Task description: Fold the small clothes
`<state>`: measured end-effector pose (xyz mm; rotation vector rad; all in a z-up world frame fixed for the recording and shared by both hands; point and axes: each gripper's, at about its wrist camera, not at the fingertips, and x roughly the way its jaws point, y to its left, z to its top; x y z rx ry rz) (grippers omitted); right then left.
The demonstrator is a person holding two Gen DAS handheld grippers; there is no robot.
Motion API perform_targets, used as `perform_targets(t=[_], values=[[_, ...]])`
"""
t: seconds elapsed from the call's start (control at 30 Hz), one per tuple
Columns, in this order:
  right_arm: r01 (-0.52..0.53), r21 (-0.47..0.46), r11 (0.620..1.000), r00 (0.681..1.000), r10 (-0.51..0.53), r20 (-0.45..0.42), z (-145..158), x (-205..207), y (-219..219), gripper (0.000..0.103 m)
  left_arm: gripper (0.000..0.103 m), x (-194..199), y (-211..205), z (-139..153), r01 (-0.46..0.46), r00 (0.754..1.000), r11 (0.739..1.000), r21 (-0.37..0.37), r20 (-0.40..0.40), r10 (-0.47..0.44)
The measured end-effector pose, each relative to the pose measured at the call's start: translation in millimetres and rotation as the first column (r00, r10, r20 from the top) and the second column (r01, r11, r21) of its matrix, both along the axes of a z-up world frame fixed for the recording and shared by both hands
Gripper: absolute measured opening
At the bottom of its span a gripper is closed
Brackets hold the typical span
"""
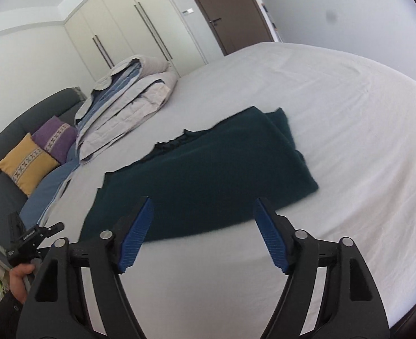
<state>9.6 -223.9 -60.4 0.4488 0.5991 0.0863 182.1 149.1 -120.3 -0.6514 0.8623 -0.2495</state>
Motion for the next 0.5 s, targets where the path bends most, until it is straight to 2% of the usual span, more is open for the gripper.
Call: perform_targets(t=[0.07,0.17,0.23,0.4,0.5], values=[[-0.051,0.063,0.997,0.998,0.050,0.024,9.5,4.4,11.2,0.082,0.075,12.2,-0.1,-5.5,0.021,1.000,0.999,-0.035,-0.004,-0.021],[-0.081,0.168,0.982,0.997,0.081,0.009,14.9,12.7,22.4,0.083,0.075,35.2,2.8,-19.5,0.018,0.998,0.998,-0.064,-0.062,-0.022],[-0.098,0.219,0.971,0.995,0.098,0.010,16.2,15.8,29.6,0.083,0.075,50.8,2.7,-26.4,0.016,0.996,0.998,-0.061,-0.086,-0.021],[-0.141,0.230,0.963,0.990,0.135,0.043,15.7,17.6,43.8,0.083,0.074,81.9,-7.0,-29.9,0.071,0.993,0.997,-0.025,-0.098,-0.073],[-0.161,0.247,0.955,0.987,0.159,0.028,10.9,22.5,49.0,0.083,0.071,94.9,-4.6,-36.1,0.070,0.990,0.996,-0.055,-0.116,-0.076]])
